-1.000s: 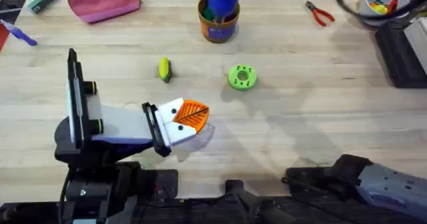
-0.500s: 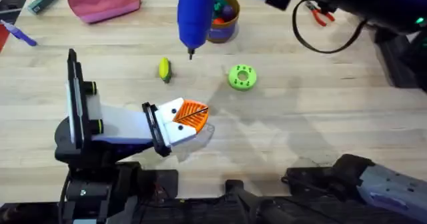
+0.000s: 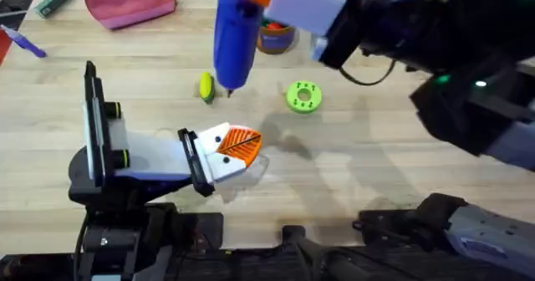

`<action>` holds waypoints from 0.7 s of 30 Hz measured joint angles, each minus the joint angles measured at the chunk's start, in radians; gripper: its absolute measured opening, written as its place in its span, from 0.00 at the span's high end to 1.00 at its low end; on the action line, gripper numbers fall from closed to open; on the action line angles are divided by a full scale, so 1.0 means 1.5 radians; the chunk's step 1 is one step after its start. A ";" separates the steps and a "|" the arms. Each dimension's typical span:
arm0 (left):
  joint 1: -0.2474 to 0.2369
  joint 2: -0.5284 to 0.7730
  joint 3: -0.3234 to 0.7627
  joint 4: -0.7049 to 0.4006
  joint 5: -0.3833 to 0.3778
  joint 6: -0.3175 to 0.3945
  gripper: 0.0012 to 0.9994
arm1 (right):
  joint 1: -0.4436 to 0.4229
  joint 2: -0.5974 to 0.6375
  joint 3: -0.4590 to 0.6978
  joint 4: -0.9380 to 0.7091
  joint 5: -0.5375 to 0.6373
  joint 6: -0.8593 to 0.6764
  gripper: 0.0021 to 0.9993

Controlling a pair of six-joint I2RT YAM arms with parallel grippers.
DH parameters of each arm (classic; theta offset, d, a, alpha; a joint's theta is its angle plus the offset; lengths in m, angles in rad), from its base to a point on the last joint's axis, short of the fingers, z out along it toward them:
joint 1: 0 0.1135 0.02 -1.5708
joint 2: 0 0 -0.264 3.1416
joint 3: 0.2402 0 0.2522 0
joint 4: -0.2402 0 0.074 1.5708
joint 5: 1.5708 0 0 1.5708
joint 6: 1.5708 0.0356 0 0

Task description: Pick up the gripper from the table and insert it into the empty holder that is missing its gripper. Then pick up a screw, insert it into the mounting hole, and use the screwdriver to tighten it. Finally, clean up the table by picking up the vegetable and placing it into the bucket.

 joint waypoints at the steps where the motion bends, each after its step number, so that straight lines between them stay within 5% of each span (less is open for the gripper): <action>1: 0.000 0.000 0.000 0.000 0.000 0.000 0.99 | 0.000 0.013 -0.001 0.021 -0.020 -0.002 0.98; 10: 0.000 0.000 0.000 0.000 0.000 0.000 0.99 | -0.014 0.109 -0.001 0.155 -0.191 -0.015 0.98; 21: 0.000 0.000 0.000 0.000 0.000 0.000 0.99 | -0.009 0.114 -0.001 0.169 -0.299 -0.050 0.98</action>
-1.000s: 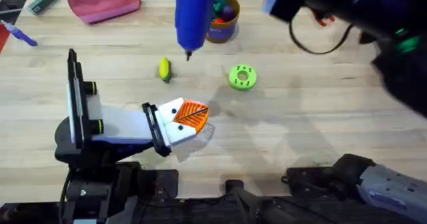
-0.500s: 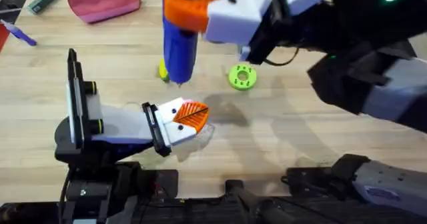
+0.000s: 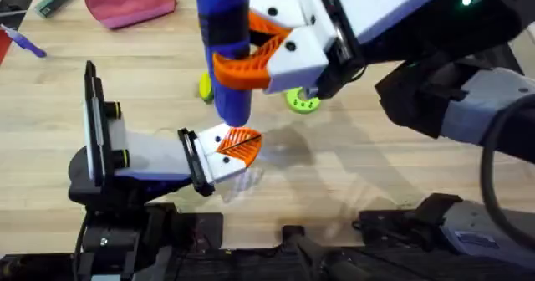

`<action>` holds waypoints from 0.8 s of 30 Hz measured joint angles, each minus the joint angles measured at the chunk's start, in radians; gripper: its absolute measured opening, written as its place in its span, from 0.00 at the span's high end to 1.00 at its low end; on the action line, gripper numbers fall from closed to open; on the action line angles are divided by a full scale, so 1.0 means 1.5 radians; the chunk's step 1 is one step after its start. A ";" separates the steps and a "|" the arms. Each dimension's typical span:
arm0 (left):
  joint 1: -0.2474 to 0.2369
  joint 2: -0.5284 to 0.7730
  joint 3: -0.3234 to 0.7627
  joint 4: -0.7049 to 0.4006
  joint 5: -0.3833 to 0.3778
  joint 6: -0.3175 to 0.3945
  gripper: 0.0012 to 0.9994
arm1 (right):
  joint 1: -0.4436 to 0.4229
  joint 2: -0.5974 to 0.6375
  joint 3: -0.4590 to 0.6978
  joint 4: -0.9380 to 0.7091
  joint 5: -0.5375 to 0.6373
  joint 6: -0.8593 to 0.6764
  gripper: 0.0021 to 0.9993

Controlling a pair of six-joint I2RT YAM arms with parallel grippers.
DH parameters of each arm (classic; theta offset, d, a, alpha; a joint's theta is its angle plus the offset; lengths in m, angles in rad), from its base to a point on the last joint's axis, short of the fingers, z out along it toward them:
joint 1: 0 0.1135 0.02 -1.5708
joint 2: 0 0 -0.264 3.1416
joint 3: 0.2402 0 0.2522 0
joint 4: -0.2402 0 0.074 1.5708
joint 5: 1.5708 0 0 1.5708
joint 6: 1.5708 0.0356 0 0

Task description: Pick up the gripper from the table and insert it into the empty holder that is missing its gripper. Then pick up a screw, insert it into the mounting hole, and use the screwdriver to tighten it. Finally, clean up the table by picking up the vegetable and placing it into the bucket.

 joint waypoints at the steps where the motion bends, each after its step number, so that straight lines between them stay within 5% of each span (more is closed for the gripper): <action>1: 0.000 0.000 0.000 0.000 0.000 0.000 0.99 | 0.004 0.000 0.000 0.000 -0.003 -0.003 0.98; 24: 0.000 0.000 0.000 0.000 0.000 0.000 0.99 | 0.056 0.077 0.072 -0.006 -0.057 -0.035 0.98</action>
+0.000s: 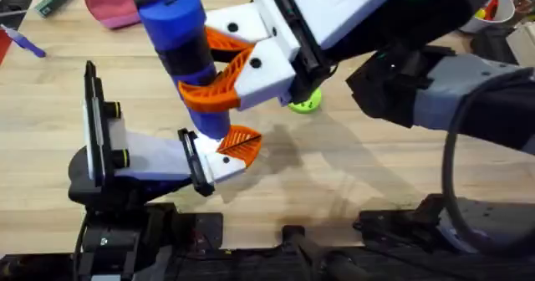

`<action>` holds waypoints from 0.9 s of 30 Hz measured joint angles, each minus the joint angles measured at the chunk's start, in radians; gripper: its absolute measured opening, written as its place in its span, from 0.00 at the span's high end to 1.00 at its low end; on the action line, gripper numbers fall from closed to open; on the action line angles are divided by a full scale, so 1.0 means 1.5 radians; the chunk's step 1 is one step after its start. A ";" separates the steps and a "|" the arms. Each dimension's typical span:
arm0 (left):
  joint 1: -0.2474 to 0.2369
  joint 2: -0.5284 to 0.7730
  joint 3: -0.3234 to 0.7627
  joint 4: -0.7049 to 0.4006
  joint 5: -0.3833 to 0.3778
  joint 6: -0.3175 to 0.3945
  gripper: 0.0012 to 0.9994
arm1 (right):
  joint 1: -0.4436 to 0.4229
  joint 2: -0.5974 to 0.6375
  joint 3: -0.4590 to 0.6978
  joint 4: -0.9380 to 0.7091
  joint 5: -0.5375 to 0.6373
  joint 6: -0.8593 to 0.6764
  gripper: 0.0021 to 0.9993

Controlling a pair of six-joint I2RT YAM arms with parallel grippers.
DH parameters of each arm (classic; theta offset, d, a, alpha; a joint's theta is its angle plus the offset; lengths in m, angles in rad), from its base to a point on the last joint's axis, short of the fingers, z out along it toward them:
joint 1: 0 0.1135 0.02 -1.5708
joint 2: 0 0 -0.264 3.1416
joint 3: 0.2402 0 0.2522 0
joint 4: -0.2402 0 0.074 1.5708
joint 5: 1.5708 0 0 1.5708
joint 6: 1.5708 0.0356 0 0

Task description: Pick up the gripper from the table and insert it into the empty holder that is missing its gripper. Then pick up a screw, insert it into the mounting hole, and use the screwdriver to tighten it. Finally, clean up the table by picking up the vegetable and placing it into the bucket.

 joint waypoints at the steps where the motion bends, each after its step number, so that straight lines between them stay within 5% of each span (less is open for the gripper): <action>1: 0.000 0.000 0.000 0.000 0.000 0.000 0.99 | 0.000 0.003 0.001 0.000 -0.001 0.000 0.98; 27: 0.000 0.000 0.000 0.000 0.000 0.000 0.99 | 0.013 0.026 0.004 0.000 -0.007 -0.032 0.98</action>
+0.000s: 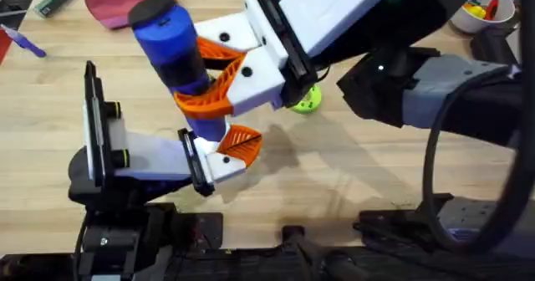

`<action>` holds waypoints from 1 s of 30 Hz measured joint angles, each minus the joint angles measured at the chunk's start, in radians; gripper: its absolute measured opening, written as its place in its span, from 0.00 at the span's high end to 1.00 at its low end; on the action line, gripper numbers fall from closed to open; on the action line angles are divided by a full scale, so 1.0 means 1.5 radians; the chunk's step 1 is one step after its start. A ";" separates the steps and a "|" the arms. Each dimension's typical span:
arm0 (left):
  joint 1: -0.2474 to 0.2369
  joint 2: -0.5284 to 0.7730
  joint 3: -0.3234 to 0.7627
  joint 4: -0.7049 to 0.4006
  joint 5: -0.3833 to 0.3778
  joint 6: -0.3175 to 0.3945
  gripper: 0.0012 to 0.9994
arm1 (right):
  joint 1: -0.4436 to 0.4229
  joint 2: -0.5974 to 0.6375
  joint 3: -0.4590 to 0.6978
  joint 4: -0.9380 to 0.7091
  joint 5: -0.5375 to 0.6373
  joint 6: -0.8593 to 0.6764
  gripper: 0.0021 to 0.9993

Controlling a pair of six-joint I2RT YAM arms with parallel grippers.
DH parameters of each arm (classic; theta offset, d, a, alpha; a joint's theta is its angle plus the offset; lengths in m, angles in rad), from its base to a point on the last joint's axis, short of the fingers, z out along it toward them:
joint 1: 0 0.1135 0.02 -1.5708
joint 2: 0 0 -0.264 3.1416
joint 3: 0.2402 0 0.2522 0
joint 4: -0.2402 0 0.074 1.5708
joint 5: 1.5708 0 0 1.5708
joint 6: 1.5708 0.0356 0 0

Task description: Pick up the gripper from the table and insert it into the empty holder that is missing its gripper. Then pick up a screw, insert it into the mounting hole, and use the screwdriver to tighten it. Finally, clean up the table by picking up the vegetable and placing it into the bucket.

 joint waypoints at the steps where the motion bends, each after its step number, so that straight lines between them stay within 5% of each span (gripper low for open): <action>1: 0.000 0.000 0.000 0.000 0.000 0.000 0.99 | 0.000 0.000 0.000 -0.001 0.000 0.000 0.98; 30: 0.000 0.000 0.000 0.000 -0.002 -0.001 0.99 | 0.000 0.012 0.004 -0.030 0.000 -0.019 0.98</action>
